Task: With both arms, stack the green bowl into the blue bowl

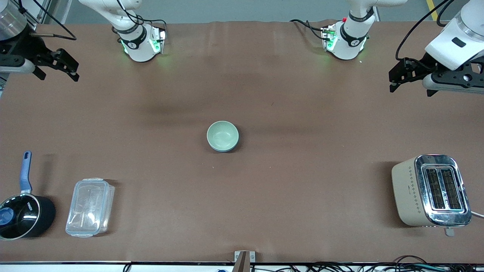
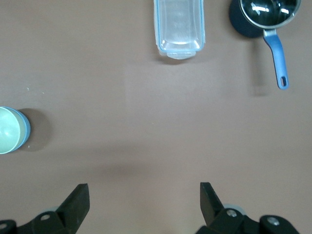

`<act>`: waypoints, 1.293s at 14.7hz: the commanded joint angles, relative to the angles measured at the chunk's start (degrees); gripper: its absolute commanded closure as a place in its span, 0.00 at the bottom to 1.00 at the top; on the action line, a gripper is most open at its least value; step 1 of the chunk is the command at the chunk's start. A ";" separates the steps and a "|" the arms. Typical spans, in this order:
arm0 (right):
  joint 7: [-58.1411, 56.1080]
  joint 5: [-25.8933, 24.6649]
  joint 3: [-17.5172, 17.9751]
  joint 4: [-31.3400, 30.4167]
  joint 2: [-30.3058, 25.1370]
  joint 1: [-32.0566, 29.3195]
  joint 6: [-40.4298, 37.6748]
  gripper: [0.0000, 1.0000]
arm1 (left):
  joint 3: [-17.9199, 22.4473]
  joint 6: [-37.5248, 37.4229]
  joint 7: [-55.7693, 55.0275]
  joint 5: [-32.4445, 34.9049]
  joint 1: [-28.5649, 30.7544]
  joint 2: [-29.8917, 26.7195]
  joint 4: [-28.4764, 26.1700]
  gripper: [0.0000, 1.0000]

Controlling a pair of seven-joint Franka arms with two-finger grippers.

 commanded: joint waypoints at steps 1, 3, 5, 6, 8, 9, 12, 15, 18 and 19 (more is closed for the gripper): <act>0.49 -0.51 -0.10 0.23 -0.25 -0.48 -0.54 0.00 | 0.13 -1.53 0.99 -1.41 -0.07 -0.61 0.48 0.00; 0.05 -0.42 -0.10 4.00 2.72 -0.57 -0.72 0.00 | 0.04 -1.89 0.99 -1.32 -0.16 -0.61 0.48 0.00; -0.12 -0.42 -0.10 8.92 6.50 -0.74 -3.69 0.00 | 0.04 -1.98 0.99 -1.32 -0.07 -0.61 0.48 0.00; -0.39 -0.51 0.07 11.55 9.04 -1.70 -4.75 0.00 | 0.04 -2.24 0.99 -1.24 -0.07 -0.61 0.48 0.00; -2.13 0.02 5.31 12.98 10.29 -8.72 -4.51 0.00 | 0.04 -2.59 0.99 -1.23 -0.07 -0.61 0.48 0.00; -3.10 0.02 5.61 13.94 11.17 -8.83 -4.33 0.00 | 0.04 -2.59 0.99 -1.23 -0.07 -0.61 0.48 0.00; -3.38 -0.07 4.13 16.66 12.75 -7.43 -4.85 0.00 | 0.13 -2.59 0.99 -1.15 -0.07 -0.61 0.48 0.00; -3.20 -0.16 0.53 17.81 14.07 -3.32 -4.76 0.00 | 0.13 -2.59 0.90 -1.15 -0.07 -0.61 0.48 0.00; -2.67 -0.07 -5.10 18.43 14.60 2.49 -4.85 0.00 | 0.13 -2.59 0.90 -1.15 -0.07 -0.61 0.48 0.00; -2.59 0.02 -5.54 18.35 14.60 3.03 -4.85 0.00 | 0.13 -2.59 0.90 -1.15 -0.07 -0.61 0.48 0.00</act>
